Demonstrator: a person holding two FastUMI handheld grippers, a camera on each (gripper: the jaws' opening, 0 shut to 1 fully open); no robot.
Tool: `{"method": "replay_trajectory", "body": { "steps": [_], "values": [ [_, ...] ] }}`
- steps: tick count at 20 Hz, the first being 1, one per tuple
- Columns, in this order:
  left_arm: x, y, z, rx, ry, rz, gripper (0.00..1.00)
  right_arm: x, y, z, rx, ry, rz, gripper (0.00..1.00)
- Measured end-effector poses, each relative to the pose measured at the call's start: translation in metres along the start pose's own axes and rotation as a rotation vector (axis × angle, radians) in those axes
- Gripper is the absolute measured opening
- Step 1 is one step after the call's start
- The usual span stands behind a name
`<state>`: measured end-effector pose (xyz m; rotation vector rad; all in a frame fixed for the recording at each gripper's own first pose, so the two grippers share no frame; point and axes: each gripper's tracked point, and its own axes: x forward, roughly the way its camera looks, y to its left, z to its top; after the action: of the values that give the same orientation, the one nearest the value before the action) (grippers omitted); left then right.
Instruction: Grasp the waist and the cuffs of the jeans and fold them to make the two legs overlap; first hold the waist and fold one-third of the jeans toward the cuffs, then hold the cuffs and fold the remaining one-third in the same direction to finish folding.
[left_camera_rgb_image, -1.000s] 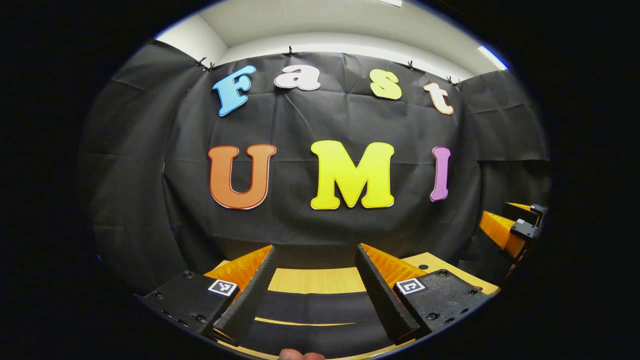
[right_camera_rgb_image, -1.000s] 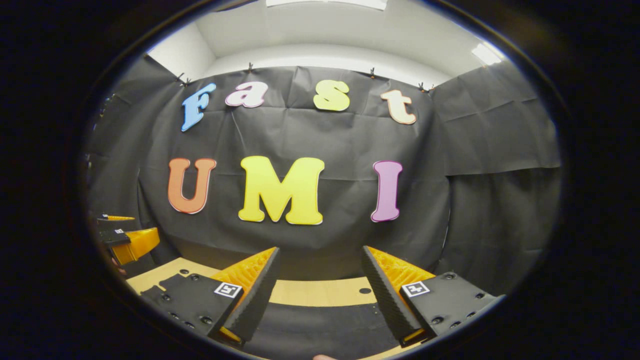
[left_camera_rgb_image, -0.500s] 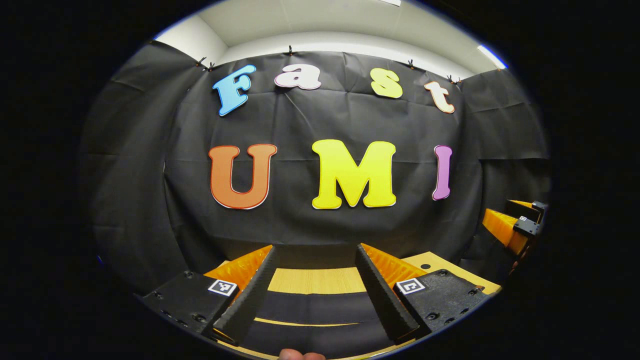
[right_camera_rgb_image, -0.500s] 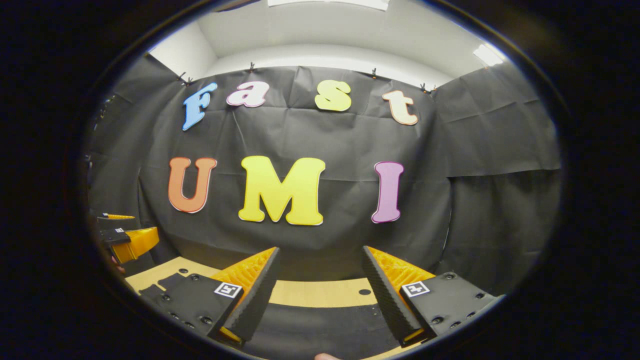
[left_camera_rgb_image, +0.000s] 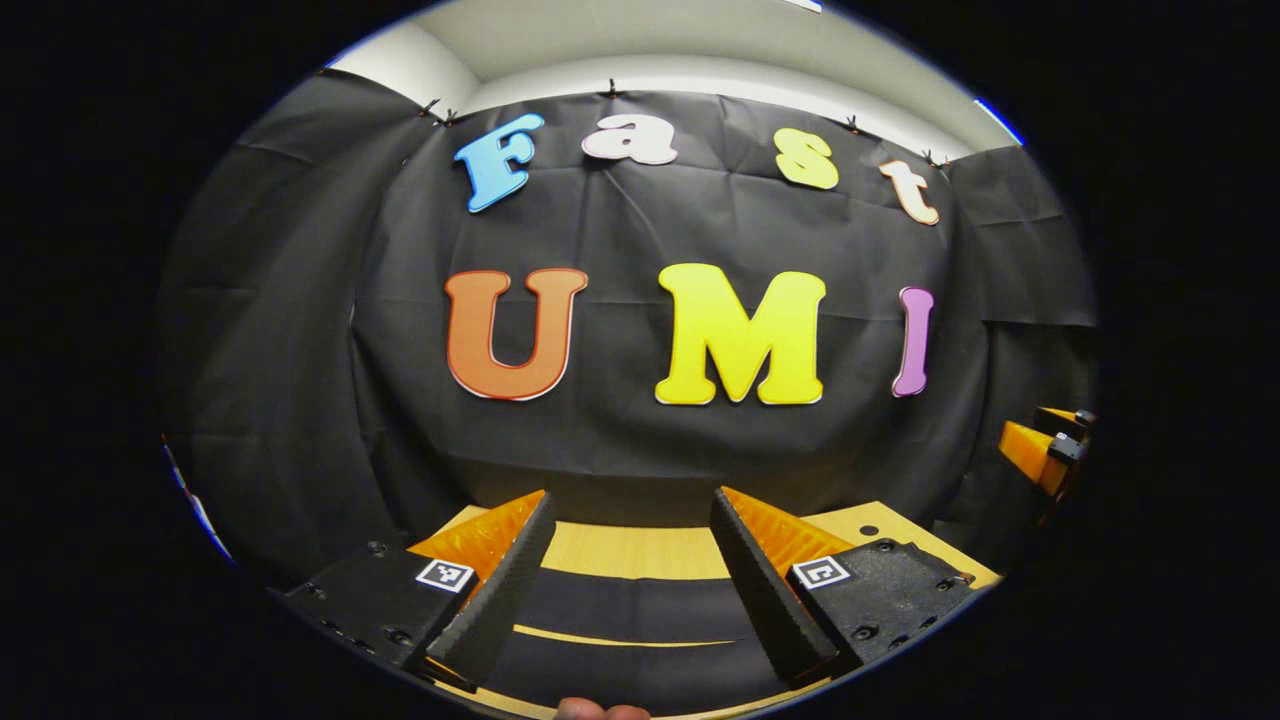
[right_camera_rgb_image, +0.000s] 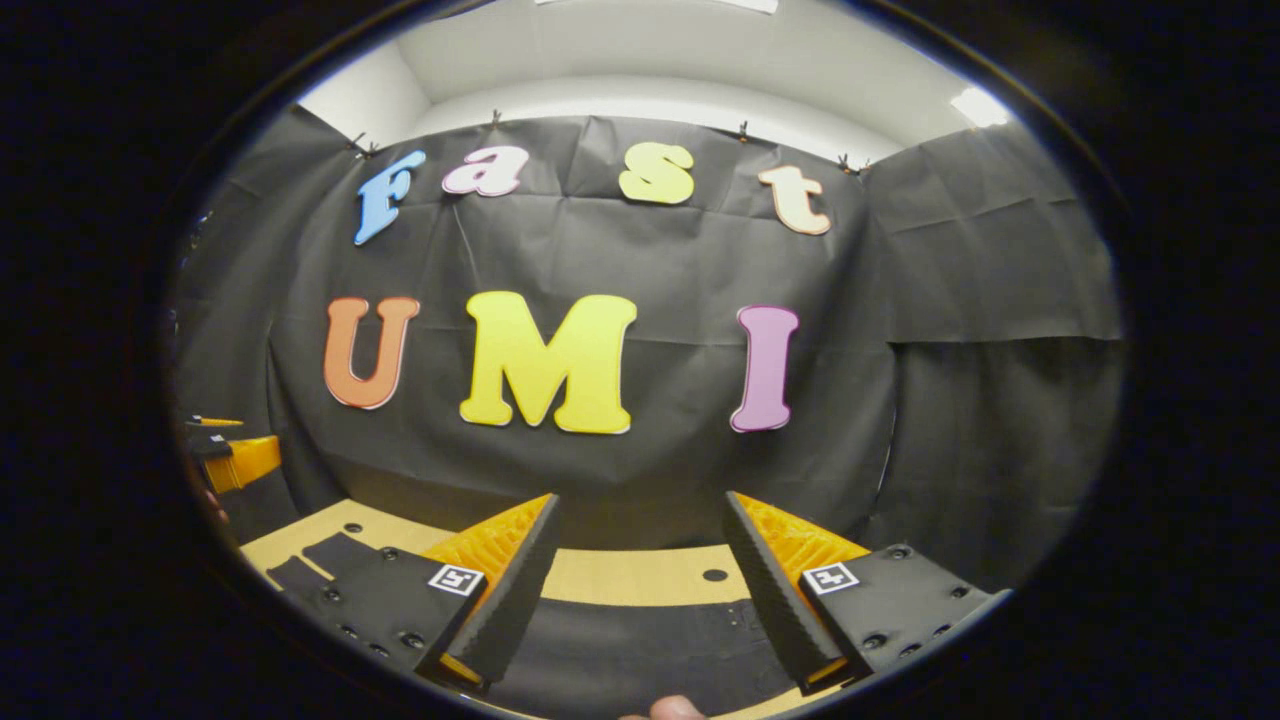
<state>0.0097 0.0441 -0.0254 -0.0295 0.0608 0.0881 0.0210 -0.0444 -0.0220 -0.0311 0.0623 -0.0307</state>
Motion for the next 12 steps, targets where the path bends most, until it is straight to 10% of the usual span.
{"method": "replay_trajectory", "body": {
  "steps": [6, 12],
  "values": [
    [0.001, 0.092, -0.057, -0.115, 0.139, 0.175, 1.0, 0.018, -0.077, -0.047, 0.008, 0.115, -0.095, 0.98],
    [-0.028, 0.162, -0.14, -0.438, 0.328, 0.319, 0.99, 0.006, -0.15, -0.137, 0.191, 0.366, -0.155, 0.99]
  ]
}}
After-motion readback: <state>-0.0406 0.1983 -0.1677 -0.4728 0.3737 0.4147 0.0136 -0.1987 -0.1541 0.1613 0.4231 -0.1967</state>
